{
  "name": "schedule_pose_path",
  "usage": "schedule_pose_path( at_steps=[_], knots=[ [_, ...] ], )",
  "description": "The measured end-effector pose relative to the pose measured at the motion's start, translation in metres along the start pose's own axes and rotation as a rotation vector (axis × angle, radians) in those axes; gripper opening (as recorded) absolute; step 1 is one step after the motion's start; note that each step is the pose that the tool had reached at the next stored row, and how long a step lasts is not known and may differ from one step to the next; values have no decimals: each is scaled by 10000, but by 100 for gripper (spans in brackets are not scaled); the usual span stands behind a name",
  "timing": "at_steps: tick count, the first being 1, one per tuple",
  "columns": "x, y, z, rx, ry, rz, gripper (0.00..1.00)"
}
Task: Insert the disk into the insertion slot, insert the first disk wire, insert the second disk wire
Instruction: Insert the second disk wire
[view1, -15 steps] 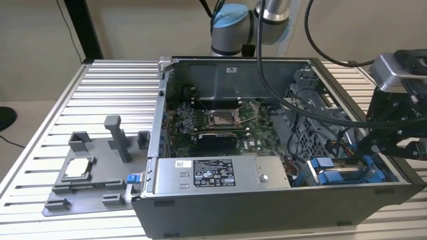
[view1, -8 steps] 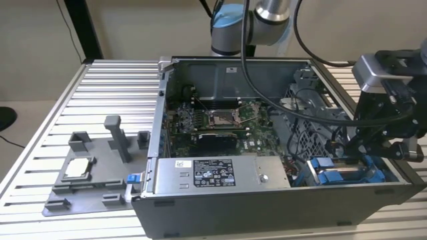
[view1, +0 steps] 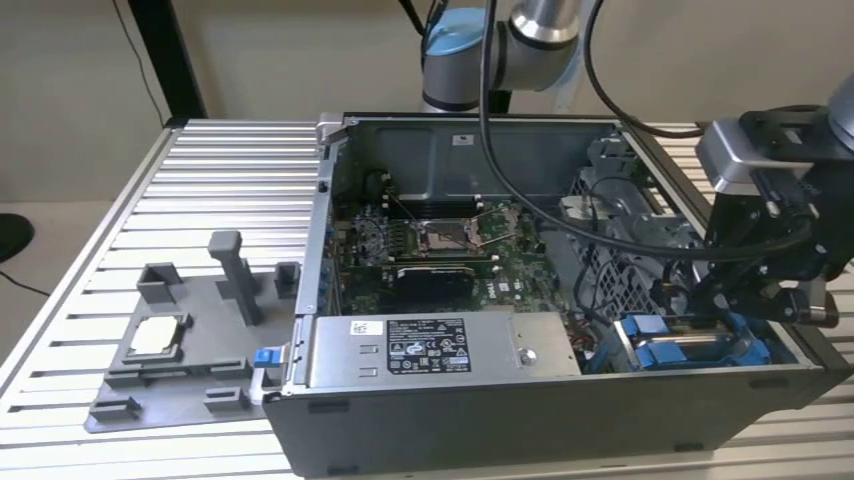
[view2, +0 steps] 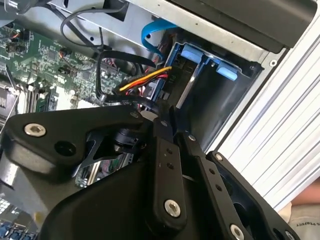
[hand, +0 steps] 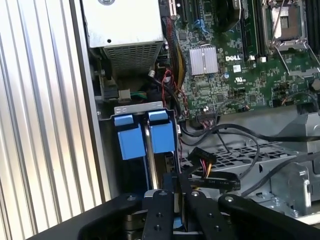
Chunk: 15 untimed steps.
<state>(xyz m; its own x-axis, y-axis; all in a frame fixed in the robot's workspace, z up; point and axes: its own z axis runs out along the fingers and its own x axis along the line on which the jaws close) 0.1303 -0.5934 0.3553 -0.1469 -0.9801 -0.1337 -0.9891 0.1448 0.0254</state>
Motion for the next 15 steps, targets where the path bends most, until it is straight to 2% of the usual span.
schedule_pose_path(
  at_steps=[7,15],
  knots=[
    [0,0,29,25,-5,-4,0],
    [-5,1,51,89,-15,-15,0]
  ],
)
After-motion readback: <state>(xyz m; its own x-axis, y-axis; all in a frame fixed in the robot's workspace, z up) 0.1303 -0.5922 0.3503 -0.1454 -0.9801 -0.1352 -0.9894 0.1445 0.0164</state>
